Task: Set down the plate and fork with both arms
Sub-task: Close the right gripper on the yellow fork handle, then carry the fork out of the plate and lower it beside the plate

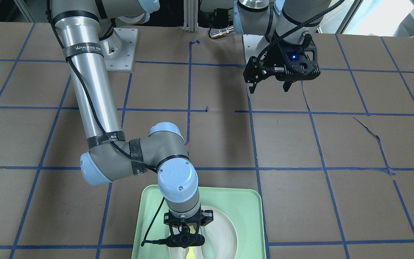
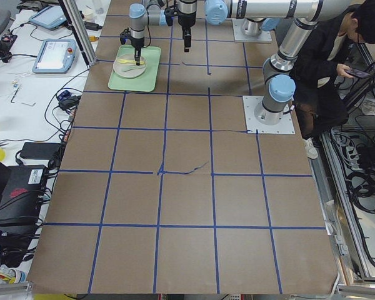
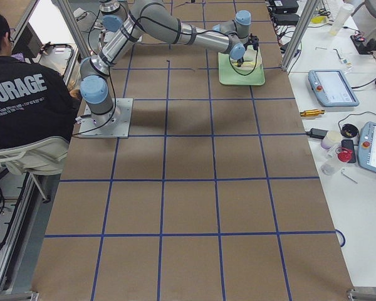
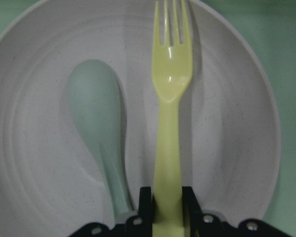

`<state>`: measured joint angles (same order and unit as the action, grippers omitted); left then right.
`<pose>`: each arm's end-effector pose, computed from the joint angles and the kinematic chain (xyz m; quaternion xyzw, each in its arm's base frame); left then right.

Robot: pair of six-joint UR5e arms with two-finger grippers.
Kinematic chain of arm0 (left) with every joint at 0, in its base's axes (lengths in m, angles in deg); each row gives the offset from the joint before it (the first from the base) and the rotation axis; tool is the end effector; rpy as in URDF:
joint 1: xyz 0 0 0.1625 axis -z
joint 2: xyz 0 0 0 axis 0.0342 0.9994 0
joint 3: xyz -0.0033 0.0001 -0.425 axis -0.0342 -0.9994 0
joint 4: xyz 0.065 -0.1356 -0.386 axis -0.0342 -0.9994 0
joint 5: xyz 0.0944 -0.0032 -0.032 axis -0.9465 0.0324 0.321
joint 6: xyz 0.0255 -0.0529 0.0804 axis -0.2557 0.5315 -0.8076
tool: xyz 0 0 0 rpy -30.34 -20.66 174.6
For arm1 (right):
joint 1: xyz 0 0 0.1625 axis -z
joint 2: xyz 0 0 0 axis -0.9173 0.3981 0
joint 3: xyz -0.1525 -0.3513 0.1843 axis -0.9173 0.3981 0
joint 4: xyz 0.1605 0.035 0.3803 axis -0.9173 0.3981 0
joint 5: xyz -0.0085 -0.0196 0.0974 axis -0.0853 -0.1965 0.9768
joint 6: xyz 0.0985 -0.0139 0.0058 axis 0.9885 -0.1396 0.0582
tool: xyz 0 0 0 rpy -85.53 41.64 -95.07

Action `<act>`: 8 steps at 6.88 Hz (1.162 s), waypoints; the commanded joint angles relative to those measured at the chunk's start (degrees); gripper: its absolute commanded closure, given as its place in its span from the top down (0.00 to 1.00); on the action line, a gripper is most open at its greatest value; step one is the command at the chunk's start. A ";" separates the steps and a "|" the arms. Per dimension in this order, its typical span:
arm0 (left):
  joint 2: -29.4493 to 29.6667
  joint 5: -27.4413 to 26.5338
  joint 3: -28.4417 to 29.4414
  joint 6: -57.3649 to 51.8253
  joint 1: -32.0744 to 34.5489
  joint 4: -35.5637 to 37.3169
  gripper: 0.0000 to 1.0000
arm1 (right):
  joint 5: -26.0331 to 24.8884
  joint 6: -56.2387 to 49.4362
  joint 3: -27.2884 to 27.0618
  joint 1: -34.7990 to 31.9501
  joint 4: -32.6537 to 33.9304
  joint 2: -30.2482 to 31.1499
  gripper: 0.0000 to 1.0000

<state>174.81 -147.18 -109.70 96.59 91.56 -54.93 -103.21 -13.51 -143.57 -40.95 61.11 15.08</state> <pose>-0.1635 -0.4497 0.4604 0.0595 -0.9980 0.0145 0.0134 0.3703 -0.7169 0.1983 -0.0123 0.9957 -0.0790 0.0472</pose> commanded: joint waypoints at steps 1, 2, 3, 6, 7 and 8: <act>0.00 0.00 0.07 0.00 0.00 0.02 1.00 | -2.19 -2.84 -0.90 0.26 -0.73 3.41 0.23; 0.09 0.00 0.07 -0.09 0.00 0.02 1.00 | -5.34 -5.12 -3.35 1.39 -1.43 4.82 0.23; 0.09 0.00 -0.01 0.00 -0.09 0.02 1.00 | -4.85 -8.88 -6.68 4.36 -1.35 5.88 0.24; 0.35 0.00 -0.01 0.00 0.00 0.73 1.00 | -3.10 -12.70 -9.26 6.41 -0.74 4.06 0.25; 0.35 0.09 -0.01 0.00 0.00 0.73 1.00 | -3.09 -12.53 -9.69 6.41 -0.74 4.22 0.44; 0.35 0.17 -0.10 0.00 0.00 0.81 1.00 | -3.18 -12.96 -9.52 6.41 -0.82 5.27 0.99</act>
<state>175.14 -147.11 -109.75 96.59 91.55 -54.20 -106.44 -26.09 -153.01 -34.58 60.28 19.71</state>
